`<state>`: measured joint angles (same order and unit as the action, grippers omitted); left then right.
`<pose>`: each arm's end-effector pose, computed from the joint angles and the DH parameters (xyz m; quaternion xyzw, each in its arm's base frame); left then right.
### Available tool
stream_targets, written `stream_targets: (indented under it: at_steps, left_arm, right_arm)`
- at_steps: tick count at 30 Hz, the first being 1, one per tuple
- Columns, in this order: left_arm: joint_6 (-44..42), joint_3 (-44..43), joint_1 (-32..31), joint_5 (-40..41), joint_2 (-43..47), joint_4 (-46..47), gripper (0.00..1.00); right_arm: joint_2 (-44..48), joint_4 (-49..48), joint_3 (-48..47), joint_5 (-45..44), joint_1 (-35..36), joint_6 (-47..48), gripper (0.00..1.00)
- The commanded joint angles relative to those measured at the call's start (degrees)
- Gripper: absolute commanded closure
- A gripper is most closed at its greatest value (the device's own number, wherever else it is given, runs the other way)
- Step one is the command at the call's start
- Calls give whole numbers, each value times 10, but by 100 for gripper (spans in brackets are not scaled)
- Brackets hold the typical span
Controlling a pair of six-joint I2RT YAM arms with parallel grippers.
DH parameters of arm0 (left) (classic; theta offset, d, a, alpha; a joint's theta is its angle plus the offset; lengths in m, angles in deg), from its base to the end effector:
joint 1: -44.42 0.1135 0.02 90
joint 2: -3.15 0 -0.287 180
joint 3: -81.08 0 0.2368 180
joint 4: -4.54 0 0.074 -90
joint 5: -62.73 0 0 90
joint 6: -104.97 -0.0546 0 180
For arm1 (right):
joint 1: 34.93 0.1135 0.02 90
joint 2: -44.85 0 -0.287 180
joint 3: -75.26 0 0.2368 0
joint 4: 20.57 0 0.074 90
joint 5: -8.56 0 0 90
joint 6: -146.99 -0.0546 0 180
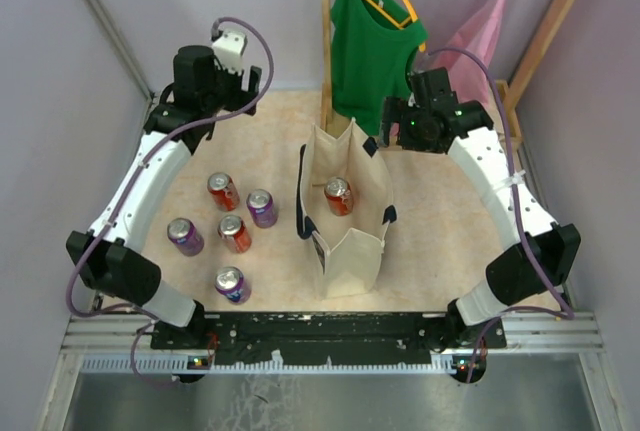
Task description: Place the beverage into the canvas bag
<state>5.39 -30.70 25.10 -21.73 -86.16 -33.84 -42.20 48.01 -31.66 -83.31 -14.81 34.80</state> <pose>0.3403 -0.1137 0.4558 0.1707 0.7793 -0.0127 0.6028 0.2943 0.1059 0.3840 0.0227 0.9354 0.1130 0.3343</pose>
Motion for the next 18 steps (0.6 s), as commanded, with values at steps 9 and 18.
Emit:
stream_targets:
  at_steps: [9, 18]
  left_arm:
    - [-34, 137, 75, -61, 66, -176, 9]
    - [-40, 178, 102, -60, 11, -235, 0]
  right_arm:
    - [13, 19, -27, 42, 3, 59, 7]
    - [4, 21, -10, 57, 3, 64, 5]
